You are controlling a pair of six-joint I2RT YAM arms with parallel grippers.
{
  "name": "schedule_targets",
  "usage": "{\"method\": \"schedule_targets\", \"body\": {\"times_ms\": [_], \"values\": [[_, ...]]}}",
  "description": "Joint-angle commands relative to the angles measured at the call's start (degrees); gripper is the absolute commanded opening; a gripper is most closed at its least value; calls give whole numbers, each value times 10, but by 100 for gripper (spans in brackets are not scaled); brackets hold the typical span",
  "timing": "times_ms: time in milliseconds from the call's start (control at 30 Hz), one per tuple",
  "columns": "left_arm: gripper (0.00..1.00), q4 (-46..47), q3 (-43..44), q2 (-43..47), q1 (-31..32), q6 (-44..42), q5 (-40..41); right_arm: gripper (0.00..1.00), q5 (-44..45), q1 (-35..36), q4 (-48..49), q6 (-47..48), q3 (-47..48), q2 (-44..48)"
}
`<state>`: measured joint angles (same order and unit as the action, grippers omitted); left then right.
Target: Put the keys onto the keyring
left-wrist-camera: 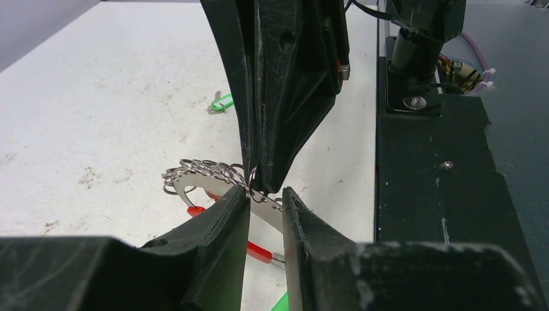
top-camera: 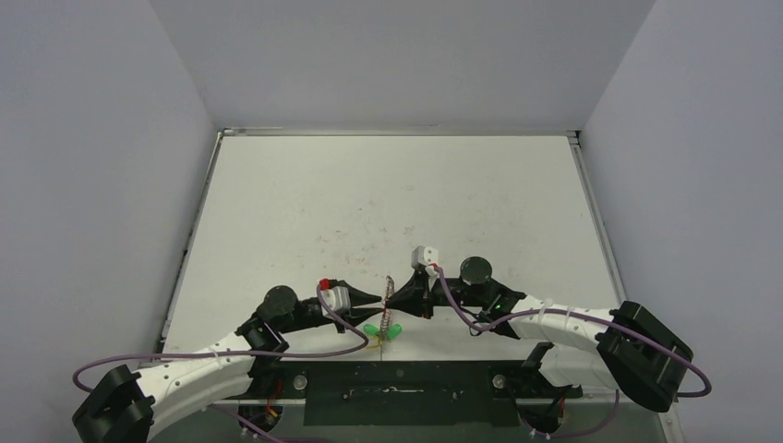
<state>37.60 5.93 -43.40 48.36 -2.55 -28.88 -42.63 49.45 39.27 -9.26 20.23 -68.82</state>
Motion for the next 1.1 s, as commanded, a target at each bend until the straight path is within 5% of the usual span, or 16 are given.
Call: {"method": "schedule_targets", "body": {"times_ms": [0, 200, 467, 1067], "values": [[24, -40, 16, 58, 5, -4, 19, 0, 16, -1, 24, 21, 14, 34], [12, -58, -1, 102, 6, -4, 22, 0, 4, -1, 17, 30, 13, 38], [24, -17, 6, 60, 7, 2, 18, 0, -33, -1, 35, 58, 4, 32], [15, 51, 26, -20, 15, 12, -34, 0, -33, 8, -48, 139, 23, 57]]}}
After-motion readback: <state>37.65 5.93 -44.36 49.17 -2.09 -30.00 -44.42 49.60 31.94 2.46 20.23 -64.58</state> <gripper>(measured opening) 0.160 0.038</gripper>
